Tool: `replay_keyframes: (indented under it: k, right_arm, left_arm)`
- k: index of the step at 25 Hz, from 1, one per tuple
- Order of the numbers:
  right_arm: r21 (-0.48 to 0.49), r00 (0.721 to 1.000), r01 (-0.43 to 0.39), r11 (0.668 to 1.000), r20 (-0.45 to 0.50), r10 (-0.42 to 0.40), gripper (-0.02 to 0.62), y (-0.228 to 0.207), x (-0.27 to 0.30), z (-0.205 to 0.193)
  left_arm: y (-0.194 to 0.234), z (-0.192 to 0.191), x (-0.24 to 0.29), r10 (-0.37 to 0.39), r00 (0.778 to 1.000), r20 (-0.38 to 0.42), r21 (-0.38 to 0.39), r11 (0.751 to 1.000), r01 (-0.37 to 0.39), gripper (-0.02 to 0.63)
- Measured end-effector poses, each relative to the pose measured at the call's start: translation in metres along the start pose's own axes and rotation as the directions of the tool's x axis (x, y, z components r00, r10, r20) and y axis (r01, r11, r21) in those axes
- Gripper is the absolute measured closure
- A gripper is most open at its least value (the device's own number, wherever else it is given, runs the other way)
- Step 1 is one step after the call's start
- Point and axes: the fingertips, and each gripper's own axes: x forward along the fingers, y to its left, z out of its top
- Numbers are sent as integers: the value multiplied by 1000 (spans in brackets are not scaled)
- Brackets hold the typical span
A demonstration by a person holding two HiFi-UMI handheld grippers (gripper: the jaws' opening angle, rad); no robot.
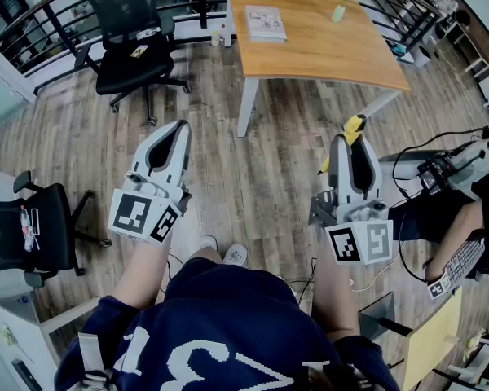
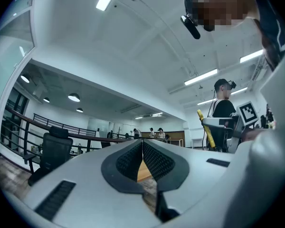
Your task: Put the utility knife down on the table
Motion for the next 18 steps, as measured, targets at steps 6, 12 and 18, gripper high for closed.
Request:
replay_keyframes:
  k: [6, 12, 18]
  right_arm:
    - [5, 1000, -9, 1000, -5, 9, 459, 2, -4, 1]
    - [28, 1000, -18, 999, -16, 18, 457, -7, 0, -6]
    - [53, 999, -13, 999, -33, 15, 458, -19, 21, -19]
  left_arm:
    - [-6, -2, -4, 1, 1000, -8, 32, 1000, 0, 591]
    - [-5, -7, -3, 24, 1000, -13, 33, 999, -24, 591]
    - [14, -20, 18, 38, 999, -39, 18, 999, -37, 591]
